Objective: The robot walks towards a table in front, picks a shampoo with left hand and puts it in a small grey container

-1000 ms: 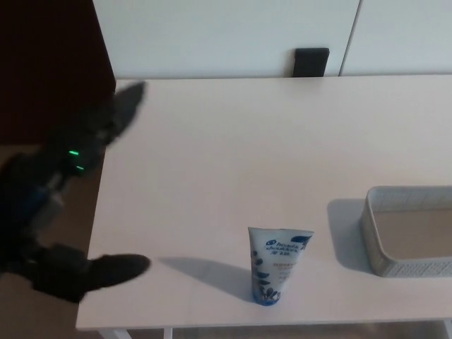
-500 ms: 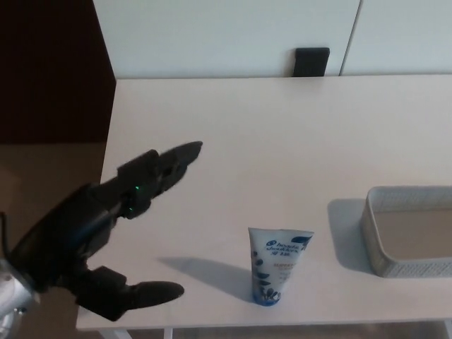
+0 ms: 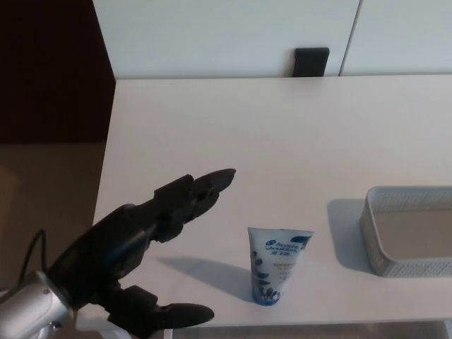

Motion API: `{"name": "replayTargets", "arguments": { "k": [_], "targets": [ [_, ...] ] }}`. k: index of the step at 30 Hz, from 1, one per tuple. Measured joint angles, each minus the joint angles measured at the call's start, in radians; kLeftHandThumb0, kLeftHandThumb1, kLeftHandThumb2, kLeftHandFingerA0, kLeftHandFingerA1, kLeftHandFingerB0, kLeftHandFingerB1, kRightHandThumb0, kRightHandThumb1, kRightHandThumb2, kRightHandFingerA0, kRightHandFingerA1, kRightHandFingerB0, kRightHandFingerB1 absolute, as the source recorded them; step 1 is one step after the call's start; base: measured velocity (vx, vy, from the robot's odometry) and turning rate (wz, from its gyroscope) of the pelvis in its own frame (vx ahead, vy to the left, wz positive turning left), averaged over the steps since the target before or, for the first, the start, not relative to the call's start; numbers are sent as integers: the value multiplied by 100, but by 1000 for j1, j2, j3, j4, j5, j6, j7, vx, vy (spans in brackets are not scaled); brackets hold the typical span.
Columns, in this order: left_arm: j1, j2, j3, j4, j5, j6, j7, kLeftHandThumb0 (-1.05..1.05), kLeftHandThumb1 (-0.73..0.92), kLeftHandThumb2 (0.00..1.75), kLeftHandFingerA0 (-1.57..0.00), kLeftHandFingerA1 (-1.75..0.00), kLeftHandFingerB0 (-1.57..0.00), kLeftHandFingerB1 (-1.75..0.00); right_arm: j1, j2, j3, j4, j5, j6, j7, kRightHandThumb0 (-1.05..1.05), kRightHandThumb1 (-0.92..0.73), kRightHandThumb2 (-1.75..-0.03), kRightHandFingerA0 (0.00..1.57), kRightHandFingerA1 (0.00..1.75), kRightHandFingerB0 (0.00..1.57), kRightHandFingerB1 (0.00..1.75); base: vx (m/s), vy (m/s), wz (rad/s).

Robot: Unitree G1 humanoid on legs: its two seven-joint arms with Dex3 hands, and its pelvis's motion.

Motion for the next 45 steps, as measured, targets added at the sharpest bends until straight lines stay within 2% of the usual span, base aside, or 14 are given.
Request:
{"name": "replayTargets", "arguments": {
  "k": [2, 3, 10, 11, 20, 23, 24, 27, 30, 33, 45],
  "targets": [
    [-10, -21, -18, 2, 10, 5, 0, -56, 42, 58, 0, -22, 0, -11, -2, 0, 6, 0, -4, 0, 0, -27, -70, -61, 60, 41, 48, 37, 0, 0, 0],
    [-13, -25, -20, 3, 12, 5, 0, -57, 36, 73, -1, -14, 0, -15, -3, 0, 8, 0, -5, 0, 0, -26, -70, -61, 59, 41, 47, 37, 0, 0, 0],
    [-37, -55, -52, 26, 36, 11, -2, -60, 37, 73, -1, -10, 0, -14, -7, 0, 13, -2, -6, -3, 0, -26, -72, -61, 60, 42, 48, 37, 0, 0, 0],
    [-39, -58, -54, 28, 39, 11, -2, -56, 35, 74, -1, -16, 0, -19, -8, 0, 13, -2, -6, -3, 0, -26, -73, -62, 60, 42, 47, 37, 0, 0, 0],
    [-56, -86, -66, 64, 61, 15, -4, -58, 36, 75, -1, -14, 0, -18, -19, 0, 15, -6, -6, -4, 6, -27, -71, -61, 58, 41, 46, 37, 0, 0, 0],
    [-62, -100, -68, 77, 65, 19, -5, -61, 38, 74, 0, -10, 0, -16, -22, 0, 15, -6, -5, -4, 9, -26, -72, -61, 58, 41, 47, 37, 0, 0, 0],
    [-64, -102, -68, 80, 65, 21, -5, -65, 40, 74, 0, -4, 0, -12, -23, 0, 15, -6, -5, -4, 9, -25, -73, -61, 57, 42, 46, 37, 0, 0, 0],
    [-74, -109, -69, 95, 65, 29, -10, -65, 40, 74, 0, -4, 0, -12, -23, 0, 12, -7, -4, -4, 14, -25, -73, -61, 57, 42, 46, 37, 0, 0, 0],
    [-86, -117, -69, 113, 66, 35, -14, -61, 38, 76, 0, -14, 0, -19, -23, 0, 8, -6, -3, -4, 17, -26, -72, -61, 56, 42, 45, 37, 0, 0, 0],
    [-103, -133, -69, 149, 67, 36, -16, -62, 38, 78, 0, -18, 0, -19, -25, 0, 2, -6, -3, -4, 20, -24, -72, -61, 56, 42, 46, 37, 0, 0, 0],
    [-133, -197, -102, 312, 101, 37, -14, -63, 38, 77, 0, -16, 0, -15, -35, 3, -5, -6, -3, -4, 24, -25, -74, -62, 58, 42, 47, 37, 0, 0, 0]
  ]
}}
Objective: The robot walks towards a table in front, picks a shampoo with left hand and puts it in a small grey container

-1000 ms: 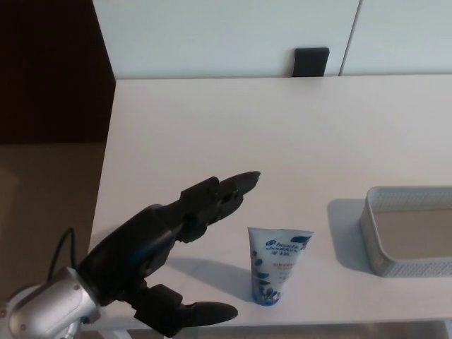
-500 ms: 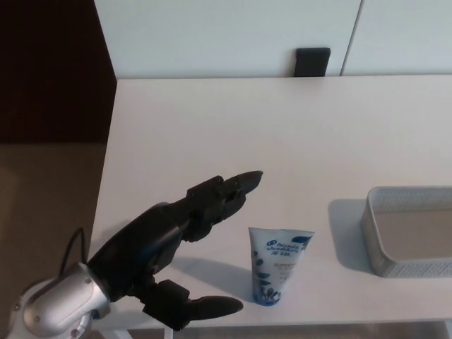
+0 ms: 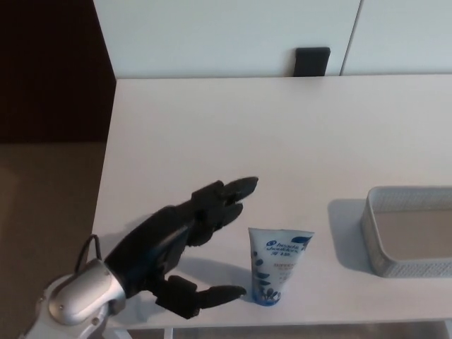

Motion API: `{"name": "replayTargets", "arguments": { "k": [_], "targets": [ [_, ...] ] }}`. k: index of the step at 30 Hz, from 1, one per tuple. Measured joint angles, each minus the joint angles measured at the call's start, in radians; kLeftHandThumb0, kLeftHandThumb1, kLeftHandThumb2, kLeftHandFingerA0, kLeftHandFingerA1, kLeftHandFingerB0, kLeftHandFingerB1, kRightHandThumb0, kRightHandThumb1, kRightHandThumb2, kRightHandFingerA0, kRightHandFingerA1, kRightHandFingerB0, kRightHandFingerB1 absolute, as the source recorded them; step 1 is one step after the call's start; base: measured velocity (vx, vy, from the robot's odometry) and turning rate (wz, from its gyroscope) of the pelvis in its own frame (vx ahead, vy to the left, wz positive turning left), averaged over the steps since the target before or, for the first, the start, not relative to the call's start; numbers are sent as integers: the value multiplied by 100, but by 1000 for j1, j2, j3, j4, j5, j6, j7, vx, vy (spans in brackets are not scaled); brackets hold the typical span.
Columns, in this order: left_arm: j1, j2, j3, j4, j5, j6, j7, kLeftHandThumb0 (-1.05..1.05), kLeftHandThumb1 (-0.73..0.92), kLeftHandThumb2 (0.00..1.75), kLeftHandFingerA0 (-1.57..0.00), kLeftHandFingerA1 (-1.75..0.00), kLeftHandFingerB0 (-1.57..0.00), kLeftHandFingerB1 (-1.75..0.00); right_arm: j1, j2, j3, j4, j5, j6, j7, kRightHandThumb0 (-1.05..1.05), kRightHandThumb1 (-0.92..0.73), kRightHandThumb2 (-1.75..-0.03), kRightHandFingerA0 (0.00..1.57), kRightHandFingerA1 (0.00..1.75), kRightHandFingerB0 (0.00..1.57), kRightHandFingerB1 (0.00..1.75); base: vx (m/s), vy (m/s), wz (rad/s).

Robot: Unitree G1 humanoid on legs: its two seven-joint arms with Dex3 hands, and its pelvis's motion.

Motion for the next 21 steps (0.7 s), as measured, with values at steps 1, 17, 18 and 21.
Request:
{"name": "replayTargets", "arguments": {
  "k": [1, 17, 18, 21],
  "targets": [
    [0, -3, -3, 9, 3, 0, 0, -63, 38, 77, 0, -16, 0, -15, -1, 0, 0, 0, 0, 0, 0, -25, -74, -62, 58, 42, 47, 37, 0, 0, 0],
    [-2, -64, -76, 127, 84, -35, 13, -61, 38, 76, 0, -14, 0, -19, -4, 0, 2, 0, -1, 0, 2, -26, -72, -61, 56, 41, 46, 37, 0, 0, 0],
    [-1, -66, -77, 129, 85, -37, 14, -60, 37, 76, 0, -13, 0, -20, -3, 0, 3, 0, -1, 0, 3, -27, -72, -61, 56, 41, 46, 37, 0, 0, 0],
    [1, -73, -84, 128, 87, -36, 18, -59, 36, 75, 0, -17, 0, -19, 0, 0, 3, 0, -1, 0, 5, -26, -72, -61, 56, 42, 46, 37, 0, 0, 0]
  ]
}}
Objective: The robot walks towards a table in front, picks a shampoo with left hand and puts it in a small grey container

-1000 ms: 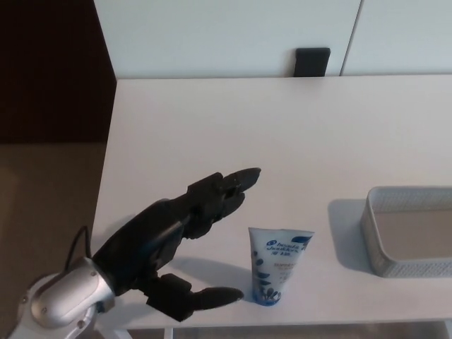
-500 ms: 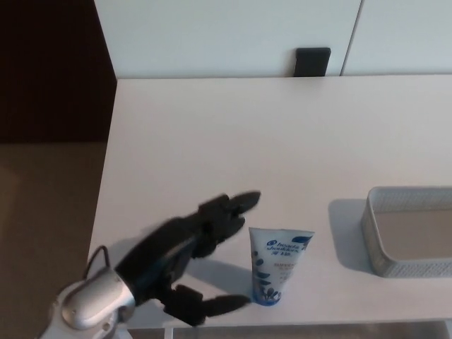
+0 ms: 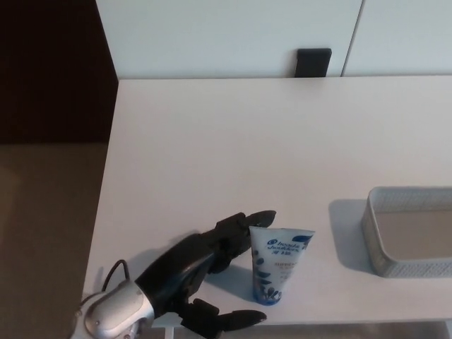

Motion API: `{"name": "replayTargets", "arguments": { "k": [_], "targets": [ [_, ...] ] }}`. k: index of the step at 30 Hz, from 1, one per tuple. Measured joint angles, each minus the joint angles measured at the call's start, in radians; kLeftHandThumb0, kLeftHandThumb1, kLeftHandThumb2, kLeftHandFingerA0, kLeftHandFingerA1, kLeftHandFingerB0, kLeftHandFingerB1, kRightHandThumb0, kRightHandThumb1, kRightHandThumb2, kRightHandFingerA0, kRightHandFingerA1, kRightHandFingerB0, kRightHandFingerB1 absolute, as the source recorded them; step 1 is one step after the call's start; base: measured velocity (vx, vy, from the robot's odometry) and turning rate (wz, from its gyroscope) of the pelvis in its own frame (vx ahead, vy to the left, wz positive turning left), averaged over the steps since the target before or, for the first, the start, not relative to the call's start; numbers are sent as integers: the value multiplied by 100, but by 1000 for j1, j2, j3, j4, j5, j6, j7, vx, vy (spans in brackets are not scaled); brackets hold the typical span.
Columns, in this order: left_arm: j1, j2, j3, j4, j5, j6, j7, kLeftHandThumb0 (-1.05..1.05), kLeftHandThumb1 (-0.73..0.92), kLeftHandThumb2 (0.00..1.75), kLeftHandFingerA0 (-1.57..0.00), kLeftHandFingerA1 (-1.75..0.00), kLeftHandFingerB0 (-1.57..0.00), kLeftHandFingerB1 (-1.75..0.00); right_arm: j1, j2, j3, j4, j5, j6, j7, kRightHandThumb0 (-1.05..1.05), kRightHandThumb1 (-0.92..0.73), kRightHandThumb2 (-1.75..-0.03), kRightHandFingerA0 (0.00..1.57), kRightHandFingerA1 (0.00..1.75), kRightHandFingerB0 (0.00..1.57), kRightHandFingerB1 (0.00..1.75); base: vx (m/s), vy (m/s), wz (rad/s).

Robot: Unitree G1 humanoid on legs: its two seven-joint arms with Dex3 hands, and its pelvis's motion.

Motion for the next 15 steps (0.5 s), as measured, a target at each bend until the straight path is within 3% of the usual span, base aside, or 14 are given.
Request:
{"name": "replayTargets", "arguments": {
  "k": [6, 7, 8, 9, 11, 12, 13, 15],
  "targets": [
    [5, -22, -9, 0, 14, 0, 13, -60, 38, 77, -3, -21, -2, -22, 1, 0, 0, 0, 0, 0, 4, -28, -72, -61, 57, 41, 46, 37, 0, 0, 0],
    [12, -33, -11, -4, 18, 1, 22, -58, 35, 78, -1, -33, 0, -25, 2, 0, 6, 0, -2, -1, 4, -28, -72, -61, 57, 41, 45, 36, 0, 0, 0],
    [17, -41, -13, -6, 23, 0, 33, -68, 46, 54, -13, -32, -4, -25, 3, 0, 10, 0, -3, -1, 4, -28, -72, -61, 57, 41, 45, 36, 0, 0, 0],
    [23, -50, -15, -8, 33, 0, 46, -69, 41, 76, -10, -42, -4, -22, 3, 0, 15, 0, -5, -1, 4, -28, -72, -61, 57, 41, 45, 36, 0, 0, 0],
    [32, -66, -20, -11, 55, -1, 74, -71, 43, 80, -15, -46, -3, -15, 4, 0, 22, -1, -9, -3, 4, -28, -71, -61, 57, 41, 46, 37, 0, 0, 0],
    [36, -75, -25, -11, 69, -1, 92, -74, 50, 55, -23, -36, -2, -25, 5, 0, 24, -1, -10, -3, 4, -29, -71, -61, 57, 41, 46, 37, 0, 0, 0],
    [39, -84, -29, -12, 85, -3, 112, -75, 44, 80, -24, -48, -3, -12, 7, 0, 25, -1, -11, -4, 4, -28, -71, -61, 59, 41, 47, 37, 0, 0, 0],
    [45, -112, -36, -10, 113, -4, 149, -75, 44, 80, -24, -48, -3, -12, 10, 0, 27, -1, -14, -5, 4, -28, -71, -61, 59, 41, 47, 37, 0, 0, 0]
  ]
}}
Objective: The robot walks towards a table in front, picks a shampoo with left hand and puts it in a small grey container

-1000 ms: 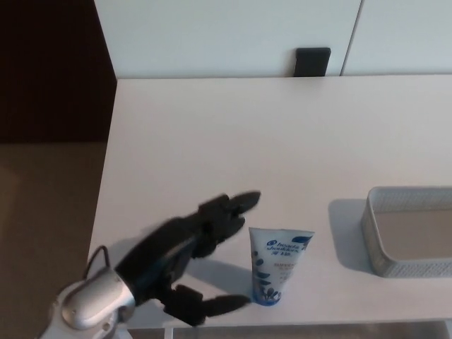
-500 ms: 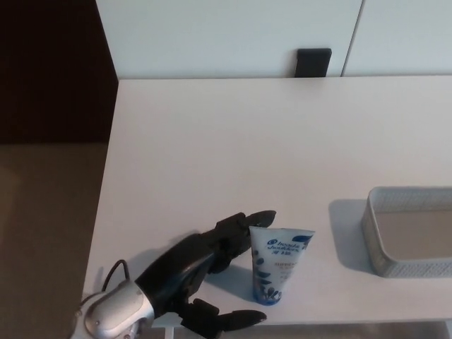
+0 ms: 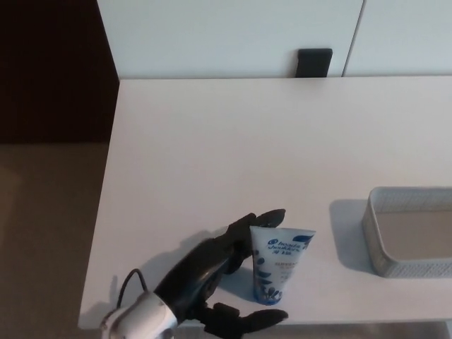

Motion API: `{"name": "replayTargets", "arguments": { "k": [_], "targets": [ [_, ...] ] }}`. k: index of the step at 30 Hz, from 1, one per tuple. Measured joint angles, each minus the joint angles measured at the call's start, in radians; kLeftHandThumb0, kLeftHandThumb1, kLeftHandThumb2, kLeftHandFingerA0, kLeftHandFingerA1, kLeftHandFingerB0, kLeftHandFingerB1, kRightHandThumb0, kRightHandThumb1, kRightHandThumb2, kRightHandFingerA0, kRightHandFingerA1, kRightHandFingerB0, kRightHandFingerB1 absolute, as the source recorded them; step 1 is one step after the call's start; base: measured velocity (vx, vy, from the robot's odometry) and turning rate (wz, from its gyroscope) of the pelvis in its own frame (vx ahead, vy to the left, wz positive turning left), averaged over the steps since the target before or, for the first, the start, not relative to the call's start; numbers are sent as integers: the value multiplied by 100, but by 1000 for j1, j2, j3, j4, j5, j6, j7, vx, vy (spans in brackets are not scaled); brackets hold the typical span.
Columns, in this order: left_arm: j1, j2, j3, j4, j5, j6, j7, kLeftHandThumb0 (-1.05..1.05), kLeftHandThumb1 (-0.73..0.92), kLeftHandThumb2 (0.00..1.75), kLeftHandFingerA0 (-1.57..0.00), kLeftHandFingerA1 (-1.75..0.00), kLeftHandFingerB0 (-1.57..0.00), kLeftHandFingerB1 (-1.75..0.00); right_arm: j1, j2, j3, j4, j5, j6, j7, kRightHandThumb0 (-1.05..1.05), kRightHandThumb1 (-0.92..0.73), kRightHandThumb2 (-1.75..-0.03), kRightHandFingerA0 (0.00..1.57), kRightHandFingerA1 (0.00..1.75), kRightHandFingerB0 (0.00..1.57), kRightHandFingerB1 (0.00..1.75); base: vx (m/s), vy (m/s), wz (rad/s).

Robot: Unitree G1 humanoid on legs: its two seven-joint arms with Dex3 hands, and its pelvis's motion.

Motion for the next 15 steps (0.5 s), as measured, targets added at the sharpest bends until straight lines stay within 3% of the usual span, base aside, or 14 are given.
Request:
{"name": "replayTargets", "arguments": {
  "k": [1, 2, 3, 4, 5, 10, 11, 12, 13, 14, 15],
  "targets": [
    [2, -16, -2, 3, 15, 0, 23, -75, 44, 80, -24, -48, -3, -12, 0, 0, 1, 0, -2, 0, 0, -28, -71, -61, 59, 41, 47, 37, 0, 0, 0],
    [4, -26, -4, 4, 26, 1, 38, -69, 44, 78, -47, -56, -7, -22, 0, 0, 1, 0, -2, 0, 0, -27, -72, -61, 58, 42, 47, 37, 0, 0, 0],
    [5, -34, -7, 5, 38, 1, 53, -69, 44, 78, -47, -56, -7, -22, 0, 0, 1, 0, -4, 0, 0, -27, -72, -61, 58, 42, 47, 37, 0, 0, 0],
    [6, -45, -9, 10, 51, 1, 72, -33, 72, 63, -118, -74, -23, -30, 1, 0, 1, 0, -4, -1, 0, -29, -71, -61, 57, 42, 46, 37, 0, 0, 0],
    [5, -60, -9, 15, 64, 1, 94, -16, 86, 66, -124, -130, -67, -42, 1, 0, 1, 0, -5, -2, 0, -29, -70, -61, 56, 41, 46, 37, 0, 0, 0],
    [-8, -152, 0, 70, 100, 13, 181, -16, 86, 66, -124, -130, -67, -42, 1, 3, -5, -9, -3, -6, 6, -29, -70, -61, 56, 41, 46, 37, 0, 0, 0],
    [-9, -162, 3, 78, 105, 15, 195, -15, 65, 101, -120, -136, -100, -120, 1, 4, -5, -11, -3, -7, 7, -28, -71, -61, 54, 42, 45, 37, 0, 0, 0],
    [-12, -171, 5, 84, 112, 18, 209, -16, 59, 112, -128, -126, -103, -112, 1, 4, -7, -12, -3, -7, 8, -28, -72, -62, 52, 41, 44, 37, 0, 0, 0],
    [-19, -183, 7, 101, 118, 15, 224, -16, 59, 112, -128, -126, -103, -112, 1, 4, -11, -15, -1, -8, 11, -28, -72, -62, 52, 41, 44, 37, 0, 0, 0],
    [-34, -200, 10, 123, 128, 10, 247, -19, 65, 97, -113, -148, -88, -132, -3, 4, -19, -22, 3, -9, 18, -27, -72, -62, 51, 41, 43, 37, 0, 0, 0],
    [-40, -210, 12, 133, 137, 7, 262, -19, 65, 97, -113, -148, -88, -132, -7, 5, -25, -26, 6, -10, 22, -27, -72, -62, 51, 41, 43, 37, 0, 0, 0]
  ]
}}
